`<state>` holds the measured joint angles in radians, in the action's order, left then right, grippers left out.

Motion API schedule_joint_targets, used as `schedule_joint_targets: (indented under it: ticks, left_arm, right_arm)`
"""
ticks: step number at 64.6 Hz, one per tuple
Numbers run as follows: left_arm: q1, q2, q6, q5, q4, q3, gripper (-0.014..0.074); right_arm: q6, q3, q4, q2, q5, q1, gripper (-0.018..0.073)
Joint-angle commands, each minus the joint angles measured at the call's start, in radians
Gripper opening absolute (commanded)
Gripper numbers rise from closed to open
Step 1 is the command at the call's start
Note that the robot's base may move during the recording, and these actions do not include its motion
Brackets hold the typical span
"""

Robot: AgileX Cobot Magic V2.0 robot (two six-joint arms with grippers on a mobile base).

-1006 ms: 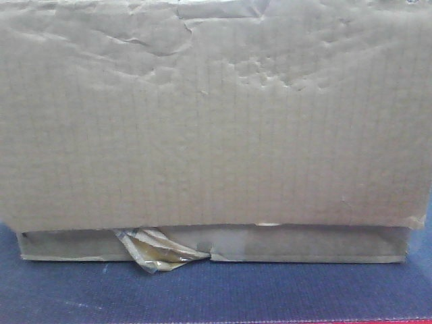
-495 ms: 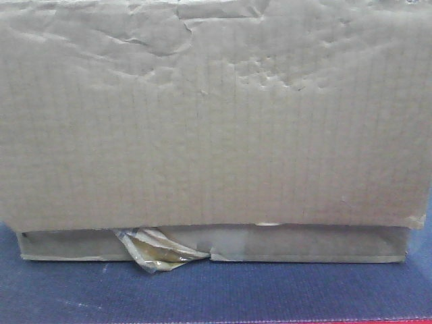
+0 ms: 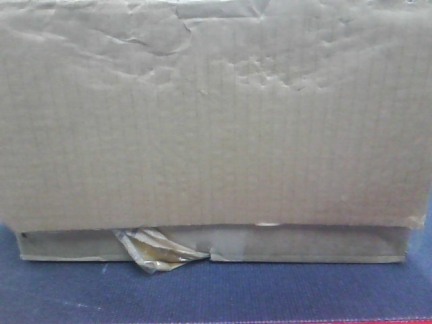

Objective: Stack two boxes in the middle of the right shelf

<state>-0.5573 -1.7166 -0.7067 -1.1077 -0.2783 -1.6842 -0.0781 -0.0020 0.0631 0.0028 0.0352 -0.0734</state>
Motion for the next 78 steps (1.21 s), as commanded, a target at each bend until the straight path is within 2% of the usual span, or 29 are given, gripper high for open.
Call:
schedule_joint_targets:
  ticks: [1,12,18,26,35,43,47,54,62,70,73,78]
  left_arm:
    - [0.0,0.007,-0.01,0.032,0.002,0.008,-0.0111]
    - [0.005,0.007,-0.001,0.032,0.002,0.011,-0.009]
    - [0.005,0.007,0.001,0.032,0.002,0.011,0.0009]
    - [0.005,0.007,0.001,0.034,0.002,0.011,0.0196]
    - [0.005,0.007,0.001,0.045,0.004,0.011,0.029]
    - [0.005,0.01,0.001,0.032,0.038,-0.024,0.0298]
    - [0.005,0.018,0.028,0.018,0.053,-0.051,0.0298]
    - [0.005,0.048,0.049,-0.032,0.049,-0.104,0.0298]
    - [0.005,0.094,0.07,-0.113,-0.02,-0.146,0.0298]
    - [0.006,0.13,0.076,-0.113,-0.152,-0.14,0.0298]
    - [0.023,0.134,0.08,-0.113,-0.149,-0.134,0.0298]
    - [0.045,0.132,0.102,-0.113,-0.101,-0.123,0.0298]
  right_arm:
    - [-0.002,0.002,-0.002,-0.003,-0.02,-0.003,-0.016]
    - [-0.002,0.002,-0.002,-0.003,-0.02,-0.003,-0.016]
    - [-0.002,0.002,-0.002,-0.003,-0.02,-0.003,-0.016]
    - [-0.002,0.002,-0.002,-0.003,-0.02,-0.003,-0.016]
    - [-0.002,0.002,-0.002,-0.003,-0.02,-0.003,-0.016]
    - [-0.002,0.002,-0.002,-0.003,-0.02,-0.003,-0.016]
    - [-0.002,0.002,-0.002,-0.003,-0.02,-0.003,-0.016]
    - [-0.002,0.002,-0.002,-0.003,-0.02,-0.003,-0.016]
    - [-0.002,0.002,-0.002,-0.003,-0.02,-0.003,-0.016]
    - [-0.002,0.002,-0.002,-0.003,-0.02,-0.003,-0.016]
    - [-0.002,0.002,-0.002,-0.003,-0.02,-0.003,-0.016]
    - [-0.002,0.002,-0.002,-0.003,-0.02,-0.003,-0.016]
